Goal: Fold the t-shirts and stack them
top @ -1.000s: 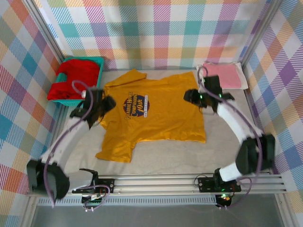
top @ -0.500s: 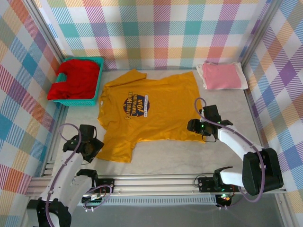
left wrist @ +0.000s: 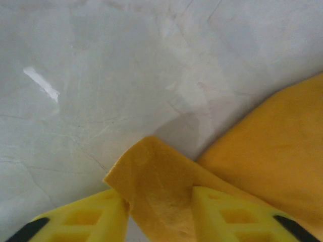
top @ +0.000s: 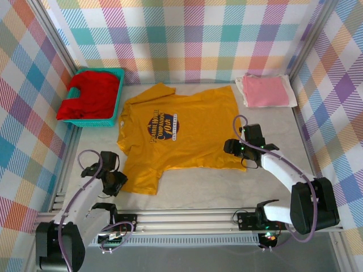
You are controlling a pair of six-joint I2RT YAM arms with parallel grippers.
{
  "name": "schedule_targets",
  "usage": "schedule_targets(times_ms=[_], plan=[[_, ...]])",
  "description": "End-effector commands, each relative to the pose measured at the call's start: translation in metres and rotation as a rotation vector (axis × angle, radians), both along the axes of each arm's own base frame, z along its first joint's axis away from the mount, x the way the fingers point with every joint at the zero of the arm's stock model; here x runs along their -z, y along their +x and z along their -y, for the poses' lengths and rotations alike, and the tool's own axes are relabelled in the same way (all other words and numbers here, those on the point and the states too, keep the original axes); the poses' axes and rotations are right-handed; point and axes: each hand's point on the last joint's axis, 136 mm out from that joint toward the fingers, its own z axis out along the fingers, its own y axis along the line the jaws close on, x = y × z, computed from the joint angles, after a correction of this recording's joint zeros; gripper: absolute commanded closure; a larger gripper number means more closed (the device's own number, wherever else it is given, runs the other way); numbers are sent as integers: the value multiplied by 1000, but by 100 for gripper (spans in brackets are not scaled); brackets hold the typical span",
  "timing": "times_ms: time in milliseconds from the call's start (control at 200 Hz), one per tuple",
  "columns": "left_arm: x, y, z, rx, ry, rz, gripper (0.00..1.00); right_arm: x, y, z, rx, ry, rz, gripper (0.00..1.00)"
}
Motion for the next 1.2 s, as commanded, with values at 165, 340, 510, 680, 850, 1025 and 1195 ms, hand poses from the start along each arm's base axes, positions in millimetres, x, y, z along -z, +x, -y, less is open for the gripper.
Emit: schedule_targets(times_ms=[165, 340, 510, 680, 850, 1025, 1195], plan=[[-1, 1, -1, 31, 10, 19, 81, -16, -1, 2, 17, 11, 63, 38], [-14, 7, -6, 59, 45, 49, 99, -13, -11, 14, 82, -7, 26, 35], [-29, 16, -5, 67, 42, 118, 100, 4, -36, 28, 194, 54, -137, 35], [-36, 21, -4, 72, 39, 191, 100, 24, -63, 31, 244, 154, -300, 33], [-35, 23, -3, 82, 39, 225, 100, 35, -80, 32, 259, 162, -367, 32], [-31, 27, 0, 93, 25, 240, 100, 39, -81, 23, 236, 206, -389, 34], [-34, 32, -1, 104, 34, 252, 100, 42, -80, 23, 239, 199, -399, 39]])
